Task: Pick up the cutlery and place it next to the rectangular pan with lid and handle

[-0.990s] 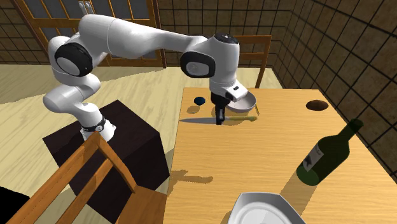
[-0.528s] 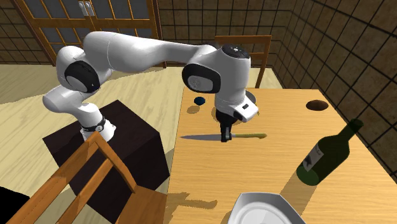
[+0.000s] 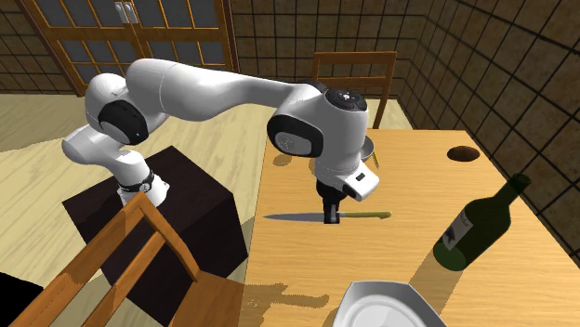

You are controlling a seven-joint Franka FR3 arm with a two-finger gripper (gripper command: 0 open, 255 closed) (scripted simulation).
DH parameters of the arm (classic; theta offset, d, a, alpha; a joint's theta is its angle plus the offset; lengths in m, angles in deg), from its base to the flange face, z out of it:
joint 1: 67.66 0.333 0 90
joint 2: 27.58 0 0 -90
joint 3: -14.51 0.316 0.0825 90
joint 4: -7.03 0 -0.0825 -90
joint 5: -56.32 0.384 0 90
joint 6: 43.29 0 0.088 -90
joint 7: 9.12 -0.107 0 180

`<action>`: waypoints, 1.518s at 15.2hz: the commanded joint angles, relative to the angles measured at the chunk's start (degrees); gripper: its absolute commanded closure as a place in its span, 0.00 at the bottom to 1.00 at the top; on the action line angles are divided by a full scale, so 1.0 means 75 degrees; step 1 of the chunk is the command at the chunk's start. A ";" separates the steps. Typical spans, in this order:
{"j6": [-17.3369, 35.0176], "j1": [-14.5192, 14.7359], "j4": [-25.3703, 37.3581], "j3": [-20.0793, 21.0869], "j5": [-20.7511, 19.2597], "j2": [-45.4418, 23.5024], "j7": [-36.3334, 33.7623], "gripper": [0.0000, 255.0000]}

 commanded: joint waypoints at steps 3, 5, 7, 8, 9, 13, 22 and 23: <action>0.0465 -0.0054 -0.0533 0.0003 -0.0001 0.0068 -0.0028 1.00; 0.0674 -0.0074 -0.0750 0.0001 -0.0005 0.0074 -0.0040 1.00; 0.0875 -0.0092 -0.0947 -0.0003 -0.0011 0.0067 -0.0050 1.00; 0.0973 -0.0099 -0.1038 -0.0005 -0.0014 0.0060 -0.0056 1.00; 0.1069 -0.0106 -0.1125 -0.0007 -0.0018 0.0050 -0.0061 1.00; 0.1437 -0.0128 -0.1435 -0.0020 -0.0038 -0.0012 -0.0082 1.00; 0.1926 -0.0144 -0.1784 -0.0044 -0.0075 -0.0157 -0.0111 1.00; 0.1926 -0.0144 -0.1784 -0.0044 -0.0075 -0.0157 -0.0111 1.00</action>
